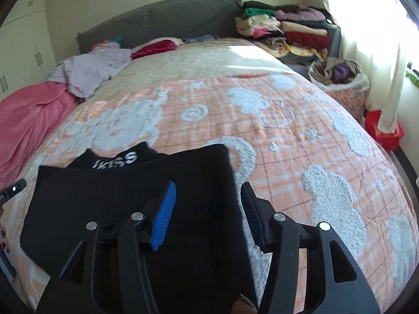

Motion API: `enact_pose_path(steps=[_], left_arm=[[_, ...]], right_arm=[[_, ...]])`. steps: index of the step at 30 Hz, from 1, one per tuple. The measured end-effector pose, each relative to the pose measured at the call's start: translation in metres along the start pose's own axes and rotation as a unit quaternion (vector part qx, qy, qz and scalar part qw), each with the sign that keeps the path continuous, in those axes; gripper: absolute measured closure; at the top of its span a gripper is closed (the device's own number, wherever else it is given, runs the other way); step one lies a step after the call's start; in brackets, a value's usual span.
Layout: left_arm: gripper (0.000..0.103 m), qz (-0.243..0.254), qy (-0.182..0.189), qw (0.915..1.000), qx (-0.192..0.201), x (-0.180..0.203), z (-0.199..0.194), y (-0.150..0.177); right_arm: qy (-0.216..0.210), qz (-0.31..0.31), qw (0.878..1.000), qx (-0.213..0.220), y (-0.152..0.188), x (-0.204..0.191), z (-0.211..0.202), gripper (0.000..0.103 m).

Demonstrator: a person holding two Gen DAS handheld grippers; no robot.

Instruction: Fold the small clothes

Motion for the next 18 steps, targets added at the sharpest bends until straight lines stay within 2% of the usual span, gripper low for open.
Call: enact_pose_path(steps=[2, 5, 8, 11, 14, 16, 18], left_arm=[[0.048, 0.022, 0.012, 0.9997, -0.006, 0.02, -0.004, 0.007], [0.046, 0.038, 0.028, 0.9986, -0.022, 0.043, -0.004, 0.02], [0.042, 0.066, 0.035, 0.9963, -0.043, 0.064, 0.003, 0.036], [0.042, 0.073, 0.031, 0.9941, -0.074, 0.07, 0.014, 0.054], [0.042, 0.074, 0.023, 0.9921, -0.098, 0.063, 0.022, 0.073], [0.042, 0.073, 0.023, 0.9923, -0.098, 0.059, 0.022, 0.079], [0.042, 0.071, 0.026, 0.9924, -0.097, 0.057, 0.022, 0.083]], right_arm=[[-0.014, -0.018, 1.0, 0.002, 0.007, -0.015, -0.012, 0.052], [-0.028, -0.04, 0.999, -0.002, 0.016, -0.032, -0.02, 0.05], [-0.042, -0.06, 0.997, -0.01, 0.027, -0.051, -0.025, 0.04], [-0.048, -0.074, 0.996, -0.024, 0.042, -0.061, -0.024, 0.039], [-0.027, -0.077, 0.995, -0.051, 0.062, -0.056, -0.015, 0.039], [-0.017, -0.065, 0.995, -0.068, 0.073, -0.048, -0.009, 0.037], [-0.031, -0.038, 0.996, -0.073, 0.08, -0.041, -0.005, 0.033]])
Point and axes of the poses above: each gripper's, at about its wrist camera, not at the fingertips, and z roughly the way its jaws point, x to its right, y to its underside, the point moved 6 cm from there along z, roughly the way its jaws point, and after that the axes turned 10 degrees about y, right-handed, at the moved point
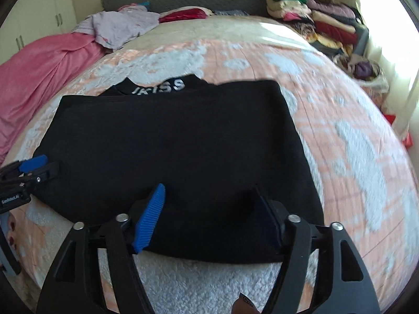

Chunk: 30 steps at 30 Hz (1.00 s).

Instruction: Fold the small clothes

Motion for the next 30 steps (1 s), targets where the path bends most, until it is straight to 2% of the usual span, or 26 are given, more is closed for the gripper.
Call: enact_pose_path(steps=[7, 20, 25, 29, 30], left_arm=[[0.042, -0.005, 0.009, 0.9999, 0.004, -0.004, 0.002, 0.005], [0.042, -0.026, 0.018, 0.9995, 0.004, -0.002, -0.007, 0.005], [0.042, -0.031, 0.02, 0.9993, 0.004, -0.001, -0.012, 0.006], [0.041, -0.034, 0.023, 0.9991, 0.005, -0.001, -0.017, 0.009], [0.04, -0.035, 0.023, 0.9991, 0.005, -0.001, -0.018, 0.009]], right_arm=[[0.005, 0.01, 1.0, 0.014, 0.008, -0.001, 0.005, 0.033], [0.01, 0.025, 1.0, 0.004, 0.014, 0.001, -0.011, 0.03], [0.005, 0.038, 0.999, 0.004, 0.015, 0.003, -0.019, 0.03], [-0.015, 0.056, 0.998, 0.002, 0.014, 0.004, -0.026, 0.03], [-0.016, 0.058, 0.998, 0.003, 0.013, 0.004, -0.028, 0.026]])
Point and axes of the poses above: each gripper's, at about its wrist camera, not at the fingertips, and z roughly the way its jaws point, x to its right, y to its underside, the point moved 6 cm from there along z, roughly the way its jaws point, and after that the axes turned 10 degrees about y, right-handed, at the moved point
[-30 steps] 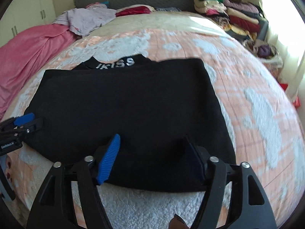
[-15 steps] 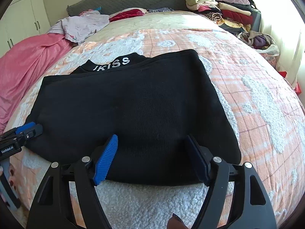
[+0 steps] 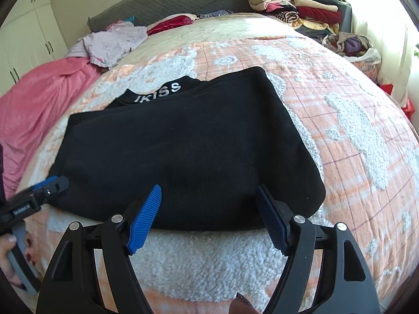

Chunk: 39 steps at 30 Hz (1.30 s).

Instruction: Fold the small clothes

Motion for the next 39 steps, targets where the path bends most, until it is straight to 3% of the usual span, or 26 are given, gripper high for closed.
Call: enact_pose_path(steps=[2, 12, 19, 39], left_arm=[[0.038, -0.002, 0.001, 1.0, 0.002, 0.0, -0.003, 0.001], [0.027, -0.009, -0.005, 0.9999, 0.007, -0.005, -0.019, 0.002], [0.01, -0.013, -0.016, 0.9997, 0.013, -0.009, -0.034, 0.001], [0.01, -0.039, -0.054, 0.9963, 0.054, -0.044, -0.084, -0.006]], right_arm=[[0.002, 0.004, 1.0, 0.006, -0.001, 0.001, -0.005, 0.014], [-0.012, 0.002, 1.0, 0.018, -0.002, -0.009, -0.026, 0.008], [-0.022, 0.004, 0.999, 0.03, -0.005, -0.016, -0.04, 0.006], [-0.052, -0.051, 0.995, 0.063, -0.024, -0.067, -0.067, 0.006]])
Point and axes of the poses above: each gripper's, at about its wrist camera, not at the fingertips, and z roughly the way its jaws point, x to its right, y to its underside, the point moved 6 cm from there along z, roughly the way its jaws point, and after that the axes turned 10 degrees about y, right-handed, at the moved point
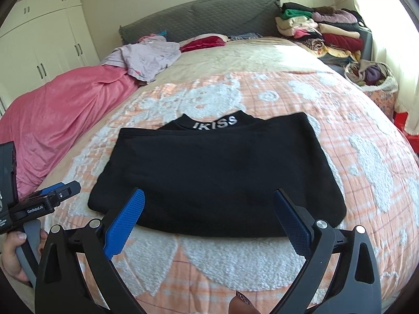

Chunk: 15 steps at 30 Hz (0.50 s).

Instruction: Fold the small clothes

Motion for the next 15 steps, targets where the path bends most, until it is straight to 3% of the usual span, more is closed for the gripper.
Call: enact_pose_path(steps=[15], left_arm=[[0.01, -0.017, -0.024, 0.9994, 0.015, -0.03, -0.014, -0.009]], right_arm=[[-0.029, -0.053, 0.998, 0.01, -0.018, -0.057, 0.012, 0.006]])
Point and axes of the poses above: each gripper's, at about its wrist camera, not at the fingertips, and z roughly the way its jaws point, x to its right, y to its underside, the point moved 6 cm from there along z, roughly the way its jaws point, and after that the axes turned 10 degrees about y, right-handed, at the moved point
